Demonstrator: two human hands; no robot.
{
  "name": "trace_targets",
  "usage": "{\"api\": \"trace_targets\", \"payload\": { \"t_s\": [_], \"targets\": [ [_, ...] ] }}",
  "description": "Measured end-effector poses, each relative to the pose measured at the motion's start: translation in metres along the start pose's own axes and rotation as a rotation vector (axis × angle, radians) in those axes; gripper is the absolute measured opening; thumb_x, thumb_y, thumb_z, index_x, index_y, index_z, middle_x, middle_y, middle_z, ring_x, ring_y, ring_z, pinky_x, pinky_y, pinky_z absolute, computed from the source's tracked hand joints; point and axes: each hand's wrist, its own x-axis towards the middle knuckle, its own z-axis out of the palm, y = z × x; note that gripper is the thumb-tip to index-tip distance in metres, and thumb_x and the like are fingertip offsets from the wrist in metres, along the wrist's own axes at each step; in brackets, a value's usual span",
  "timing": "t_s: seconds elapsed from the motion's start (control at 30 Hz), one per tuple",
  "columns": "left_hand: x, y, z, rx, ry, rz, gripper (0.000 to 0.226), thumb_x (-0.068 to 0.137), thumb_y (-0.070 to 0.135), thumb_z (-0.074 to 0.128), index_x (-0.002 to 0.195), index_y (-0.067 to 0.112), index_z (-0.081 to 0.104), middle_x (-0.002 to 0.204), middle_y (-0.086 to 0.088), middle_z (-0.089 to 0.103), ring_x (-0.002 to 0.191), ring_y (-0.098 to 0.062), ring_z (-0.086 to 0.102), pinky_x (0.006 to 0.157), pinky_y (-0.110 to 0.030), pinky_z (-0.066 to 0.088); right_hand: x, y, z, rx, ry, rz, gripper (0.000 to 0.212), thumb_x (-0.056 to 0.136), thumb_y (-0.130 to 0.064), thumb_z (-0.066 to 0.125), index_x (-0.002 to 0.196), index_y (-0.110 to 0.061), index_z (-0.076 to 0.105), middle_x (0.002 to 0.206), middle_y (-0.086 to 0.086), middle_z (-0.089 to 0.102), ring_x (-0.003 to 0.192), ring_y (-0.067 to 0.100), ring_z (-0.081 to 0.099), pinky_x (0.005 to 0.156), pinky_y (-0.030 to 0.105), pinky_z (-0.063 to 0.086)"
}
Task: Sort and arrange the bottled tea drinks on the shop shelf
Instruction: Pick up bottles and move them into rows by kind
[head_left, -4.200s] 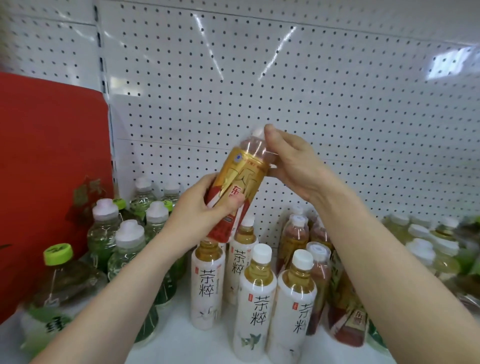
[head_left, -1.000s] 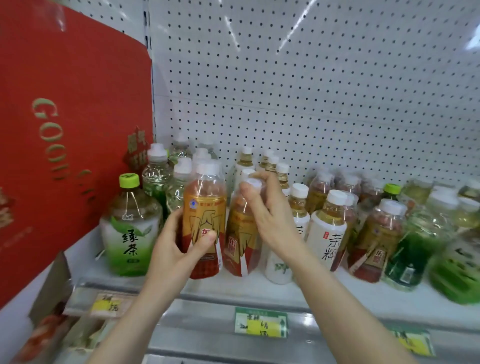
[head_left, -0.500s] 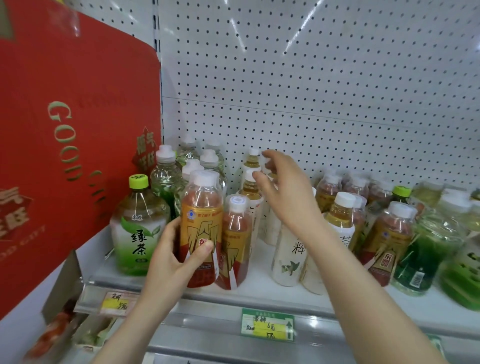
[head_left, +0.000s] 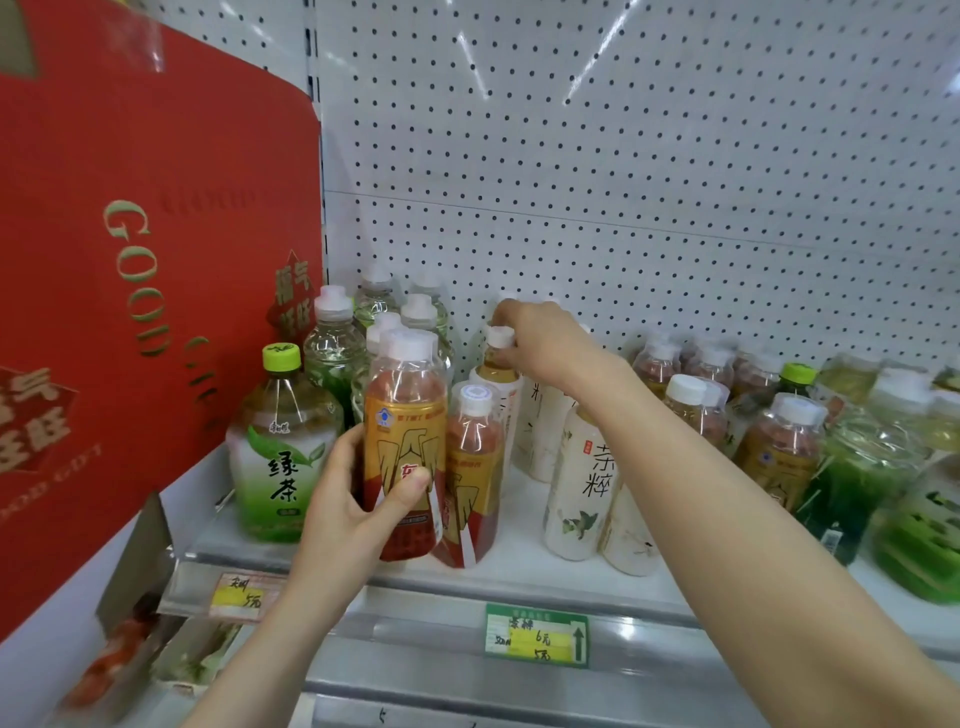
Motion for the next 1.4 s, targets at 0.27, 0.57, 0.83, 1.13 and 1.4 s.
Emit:
{"api": "trace_targets", "payload": {
  "t_s": [0.27, 0.57, 0.83, 1.13, 1.4],
  "targets": [
    [-0.005, -0.002, -0.001, 0.034, -0.012, -0.007, 0.079, 0.059, 0.062, 0.07, 0.13, 0.035, 0.048, 0.113, 0.02, 0.065, 0.101, 0.01, 0.061, 0.082, -0.021, 0.05, -0.097, 0.039, -0.028, -0.3, -0.001, 0.078, 0.071, 0.075, -0.057, 0.075, 0.135, -0.029, 0.048, 0.116, 0.003, 0.059, 0.106, 0.025, 0.057, 0.078, 0.035, 0.045],
    [-0.006, -0.001, 0.003, -0.005, 0.011, -0.049, 0.081, 0.06, 0.062, 0.074, 0.132, 0.035, 0.047, 0.119, 0.017, 0.063, 0.112, -0.005, 0.061, 0.093, -0.036, 0.051, -0.072, 0.045, -0.01, -0.083, 0.064, -0.095, 0.053, 0.065, -0.03, 0.089, 0.109, -0.028, 0.06, 0.098, -0.002, 0.052, 0.089, 0.02, 0.051, 0.073, 0.03, 0.03],
    [-0.005, -0.003, -0.001, -0.015, 0.027, -0.039, 0.083, 0.057, 0.063, 0.072, 0.132, 0.037, 0.047, 0.119, 0.015, 0.064, 0.11, -0.003, 0.062, 0.094, -0.036, 0.052, -0.042, 0.02, 0.016, -0.032, 0.114, -0.178, 0.055, 0.073, -0.035, 0.084, 0.119, -0.029, 0.055, 0.104, -0.004, 0.046, 0.098, 0.023, 0.052, 0.077, 0.033, 0.035],
    [0.0, -0.007, -0.001, -0.018, 0.013, -0.048, 0.072, 0.056, 0.065, 0.074, 0.12, 0.054, 0.045, 0.118, 0.02, 0.064, 0.108, 0.001, 0.062, 0.095, -0.038, 0.052, 0.018, 0.032, -0.025, 0.189, 0.119, 0.005, 0.037, 0.094, -0.046, 0.058, 0.128, -0.032, 0.058, 0.115, 0.002, 0.067, 0.083, 0.021, 0.066, 0.072, 0.03, 0.05],
    [0.005, -0.005, 0.0, -0.03, 0.022, -0.032, 0.067, 0.056, 0.063, 0.073, 0.117, 0.05, 0.049, 0.109, 0.031, 0.065, 0.101, 0.008, 0.063, 0.082, -0.023, 0.05, 0.073, 0.018, -0.015, -0.028, -0.181, -0.031, 0.061, 0.076, -0.04, 0.082, 0.131, -0.023, 0.062, 0.121, 0.001, 0.065, 0.098, 0.017, 0.059, 0.082, 0.03, 0.049]
  ]
}}
